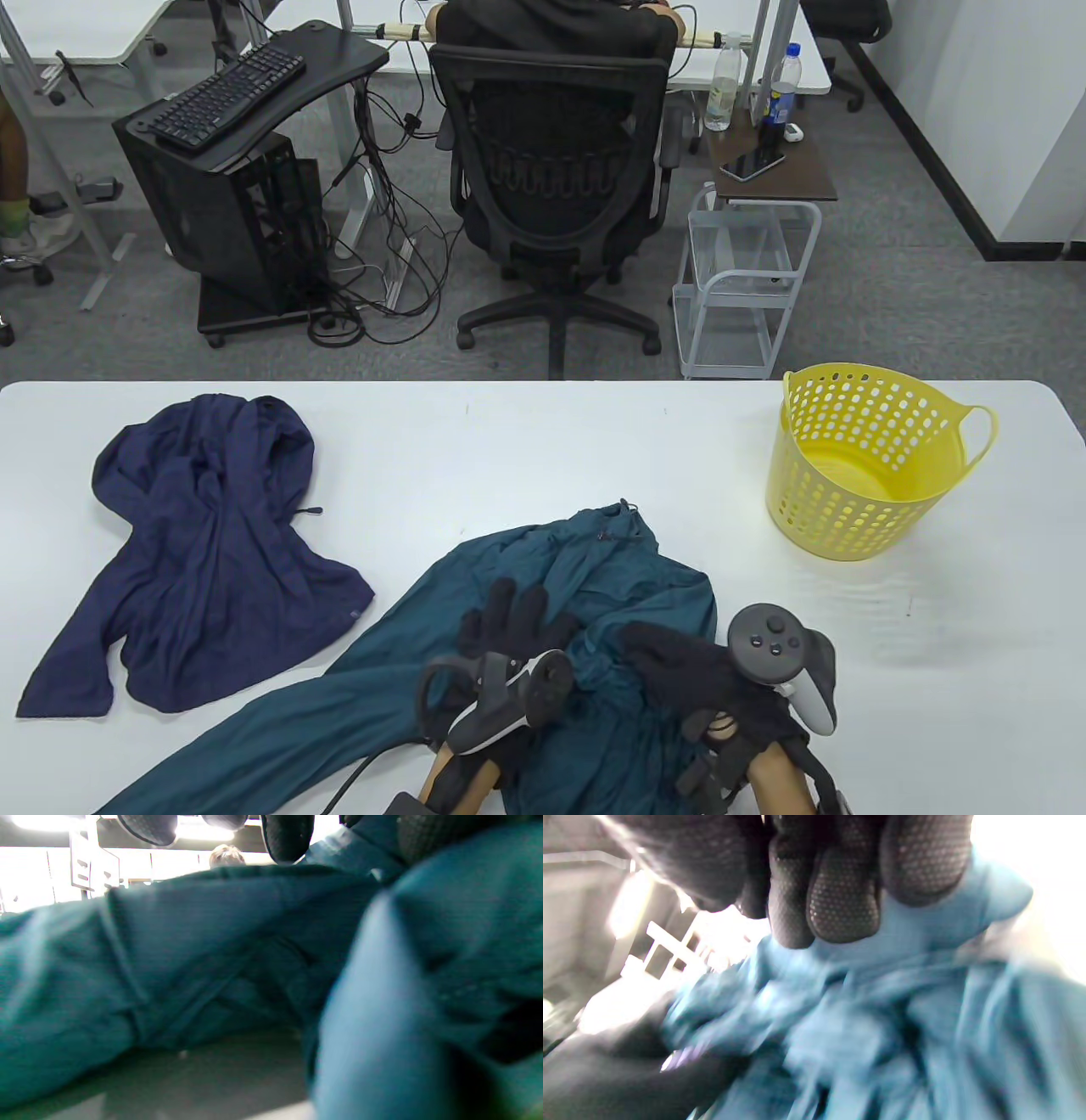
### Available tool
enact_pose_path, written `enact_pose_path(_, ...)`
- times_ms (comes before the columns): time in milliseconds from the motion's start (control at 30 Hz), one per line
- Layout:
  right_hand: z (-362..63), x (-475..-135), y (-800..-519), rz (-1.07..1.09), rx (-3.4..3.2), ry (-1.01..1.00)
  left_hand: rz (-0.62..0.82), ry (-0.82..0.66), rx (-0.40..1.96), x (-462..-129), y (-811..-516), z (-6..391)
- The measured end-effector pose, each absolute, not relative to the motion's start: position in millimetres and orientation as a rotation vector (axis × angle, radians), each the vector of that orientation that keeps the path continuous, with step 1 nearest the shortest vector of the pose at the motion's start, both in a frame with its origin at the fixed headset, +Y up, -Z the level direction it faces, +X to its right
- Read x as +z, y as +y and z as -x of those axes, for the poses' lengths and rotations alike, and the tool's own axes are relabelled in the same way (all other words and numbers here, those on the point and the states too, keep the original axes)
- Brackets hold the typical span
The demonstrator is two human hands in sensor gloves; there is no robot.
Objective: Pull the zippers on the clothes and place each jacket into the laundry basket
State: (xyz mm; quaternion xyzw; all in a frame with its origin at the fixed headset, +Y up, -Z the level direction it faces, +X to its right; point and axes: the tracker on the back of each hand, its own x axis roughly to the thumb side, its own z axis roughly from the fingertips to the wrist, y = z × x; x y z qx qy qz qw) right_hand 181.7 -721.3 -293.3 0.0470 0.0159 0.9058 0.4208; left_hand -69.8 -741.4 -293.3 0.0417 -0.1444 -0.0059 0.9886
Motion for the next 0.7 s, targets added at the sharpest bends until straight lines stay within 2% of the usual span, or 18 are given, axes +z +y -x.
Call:
enact_pose_path(67, -185, -295, -720, -0.062, 2.426, -0.213, -0.087, -0.298, -0.048, -292, -742, 66)
enact_pose_path(167, -172, -301, -734, -0.197, 2.74, -0.012, -0.094, -0.301, -0.081, -291, -742, 62)
enact_pose_path(267, -160, -310, -752, -0.161, 2.877, 0.12, -0.092, -0.301, -0.09, -291, -743, 62)
enact_pose_path(367, -158, -316, -757, -0.1, 2.922, 0.072, -0.085, -0.303, -0.093, -292, -744, 65)
enact_pose_path(467, -166, -311, -747, -0.13, 2.901, -0.01, -0.042, -0.284, -0.123, -294, -746, 66)
enact_pose_path(633, -193, -289, -706, -0.134, 2.729, -0.365, 0.074, -0.228, -0.163, -298, -751, 66)
enact_pose_path(700, -198, -282, -695, -0.148, 2.659, -0.414, 0.127, -0.237, -0.125, -298, -749, 65)
